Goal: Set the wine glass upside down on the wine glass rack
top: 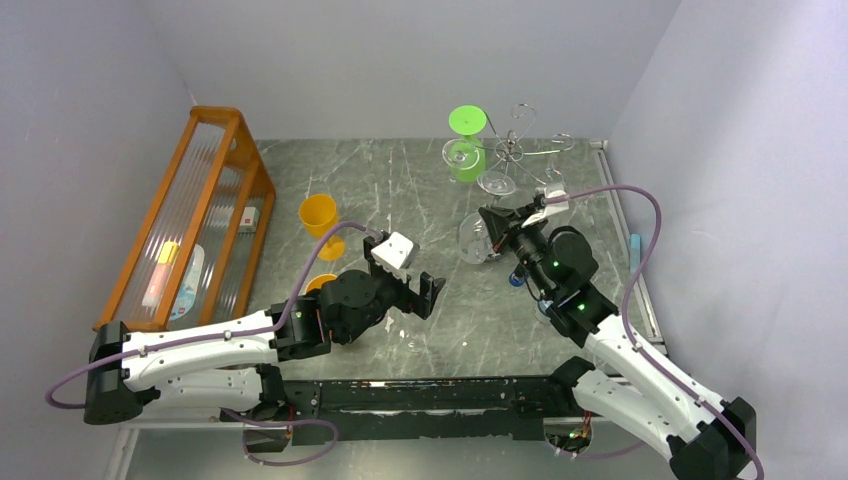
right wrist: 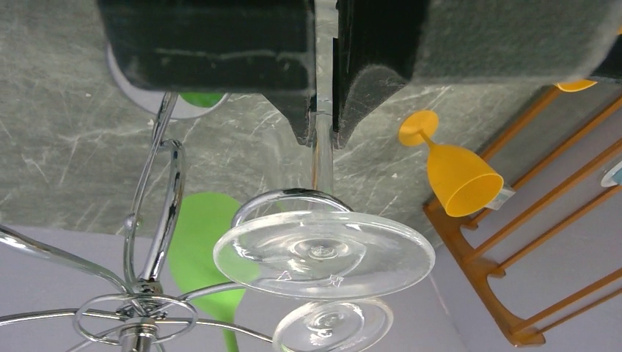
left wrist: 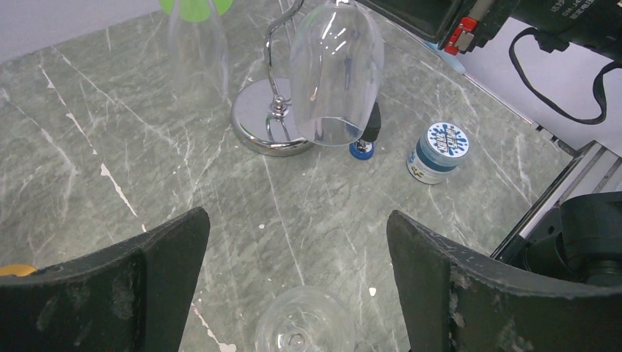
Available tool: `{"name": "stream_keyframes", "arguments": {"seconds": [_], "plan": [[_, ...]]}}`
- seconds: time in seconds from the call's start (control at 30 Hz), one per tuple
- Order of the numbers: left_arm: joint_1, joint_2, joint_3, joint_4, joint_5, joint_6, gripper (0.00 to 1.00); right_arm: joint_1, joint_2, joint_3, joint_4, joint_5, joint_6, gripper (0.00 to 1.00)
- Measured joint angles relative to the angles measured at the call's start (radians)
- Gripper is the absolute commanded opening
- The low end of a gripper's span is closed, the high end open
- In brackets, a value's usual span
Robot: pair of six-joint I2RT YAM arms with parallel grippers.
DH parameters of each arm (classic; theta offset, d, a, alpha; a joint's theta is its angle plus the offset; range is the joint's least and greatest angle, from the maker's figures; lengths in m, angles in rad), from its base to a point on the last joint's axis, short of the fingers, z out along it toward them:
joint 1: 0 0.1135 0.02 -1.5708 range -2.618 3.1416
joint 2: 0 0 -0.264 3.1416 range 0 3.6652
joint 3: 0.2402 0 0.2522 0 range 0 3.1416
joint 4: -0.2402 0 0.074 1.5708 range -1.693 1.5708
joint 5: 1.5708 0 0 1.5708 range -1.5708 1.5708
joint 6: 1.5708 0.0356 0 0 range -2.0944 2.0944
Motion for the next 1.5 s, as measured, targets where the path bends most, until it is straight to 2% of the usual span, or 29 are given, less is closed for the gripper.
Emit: {"name": "stream_keyframes", "arguments": {"seconds": [0.37,0.7,0.8,0.93,1.13,1.33,1.5], "plan": [[0.0,0.005,0.0,0.0,0.0,0.0,0.94,0.0,-0.007,-0.011,-0.007,0.102,0.005,0.0],[0.0,0.005,0.004,-0.023,0.0,-0.009,0.95,0.0,0.013,-0.01,-0.013,0.14,0.024,0.32],[0.0,0.005,0.03,-0.045,0.0,-0.008,0.96,-0.001,0.011,-0.01,-0.025,0.141,0.031,0.43],[0.0,0.005,0.088,-0.089,0.0,-0.005,0.95,-0.002,-0.014,-0.01,-0.063,0.135,0.043,0.52],[0.0,0.023,0.205,-0.212,0.042,0.0,0.88,-0.002,-0.095,-0.01,-0.16,0.127,0.065,0.6],[0.0,0.108,0.335,-0.359,0.105,-0.021,0.77,-0.002,-0.198,-0.01,-0.28,0.136,0.103,0.64],[0.0,0.171,0.391,-0.494,0.16,-0.058,0.8,-0.003,-0.28,-0.012,-0.375,0.156,0.15,0.67]]}}
